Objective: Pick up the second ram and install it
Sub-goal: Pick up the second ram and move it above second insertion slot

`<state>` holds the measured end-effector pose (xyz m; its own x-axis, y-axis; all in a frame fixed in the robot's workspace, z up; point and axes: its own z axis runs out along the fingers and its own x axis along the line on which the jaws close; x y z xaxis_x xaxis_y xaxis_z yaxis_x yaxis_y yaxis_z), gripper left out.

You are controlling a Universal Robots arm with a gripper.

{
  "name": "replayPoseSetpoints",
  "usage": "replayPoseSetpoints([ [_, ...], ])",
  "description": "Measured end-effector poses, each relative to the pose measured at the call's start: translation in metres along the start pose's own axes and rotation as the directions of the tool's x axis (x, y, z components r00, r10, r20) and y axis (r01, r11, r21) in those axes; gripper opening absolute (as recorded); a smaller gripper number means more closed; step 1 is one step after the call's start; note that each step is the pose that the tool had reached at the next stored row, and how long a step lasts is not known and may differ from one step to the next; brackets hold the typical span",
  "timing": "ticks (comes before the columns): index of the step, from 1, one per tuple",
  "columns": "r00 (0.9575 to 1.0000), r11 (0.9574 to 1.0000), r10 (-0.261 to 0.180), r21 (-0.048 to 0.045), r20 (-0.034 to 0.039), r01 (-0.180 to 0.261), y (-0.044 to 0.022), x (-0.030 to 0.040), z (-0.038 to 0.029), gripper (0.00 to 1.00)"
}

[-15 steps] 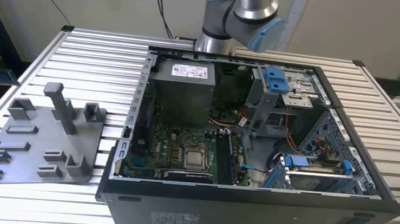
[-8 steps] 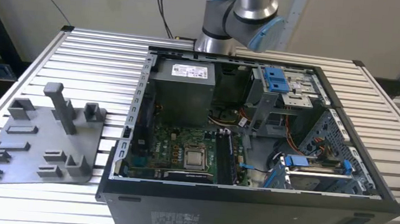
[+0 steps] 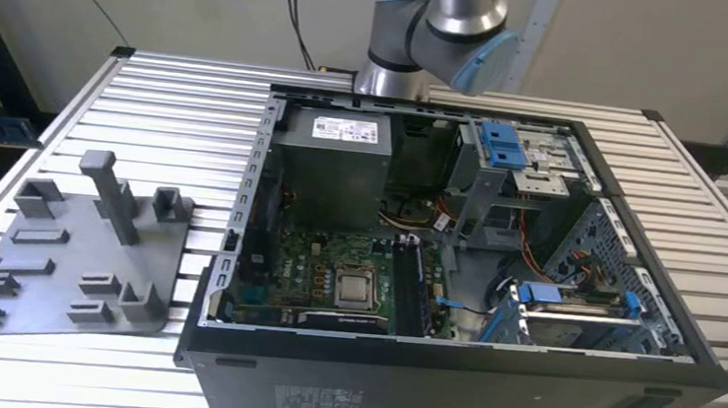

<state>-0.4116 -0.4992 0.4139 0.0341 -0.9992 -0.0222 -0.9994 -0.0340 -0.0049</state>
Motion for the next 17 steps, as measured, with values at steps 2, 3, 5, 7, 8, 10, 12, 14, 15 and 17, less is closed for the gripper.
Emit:
replayPoseSetpoints([
  [2,1.0000,1.0000,0.000,-0.0003,0.0000,0.000,-0.0047,0.0001,0.0000,0.14],
  [3,1.0000,1.0000,0.000,-0.0003,0.0000,0.000,-0.0071,0.0002,0.0000,0.14],
  [5,1.0000,1.0000,0.000,-0.0004,0.0001,0.000,-0.0119,0.0004,0.0001,0.14],
  [7,1.0000,1.0000,0.000,-0.0006,0.0001,0.000,-0.0172,0.0006,0.0001,0.14],
  [8,1.0000,1.0000,0.000,-0.0008,0.0000,0.000,-0.0199,0.0007,0.0001,0.14],
  [10,1.0000,1.0000,0.000,-0.0012,0.0000,0.000,-0.0253,0.0009,0.0001,0.14],
  [12,1.0000,1.0000,0.000,-0.0018,0.0001,0.000,-0.0310,0.0011,0.0002,0.14],
  [14,1.0000,1.0000,0.000,-0.0028,0.0001,0.000,-0.0370,0.0013,0.0002,0.14],
  [15,1.0000,1.0000,0.000,-0.0032,0.0001,0.000,-0.0403,0.0014,0.0002,0.14],
  [17,1.0000,1.0000,0.000,-0.0035,0.0002,0.000,-0.0457,0.0016,0.0002,0.14],
])
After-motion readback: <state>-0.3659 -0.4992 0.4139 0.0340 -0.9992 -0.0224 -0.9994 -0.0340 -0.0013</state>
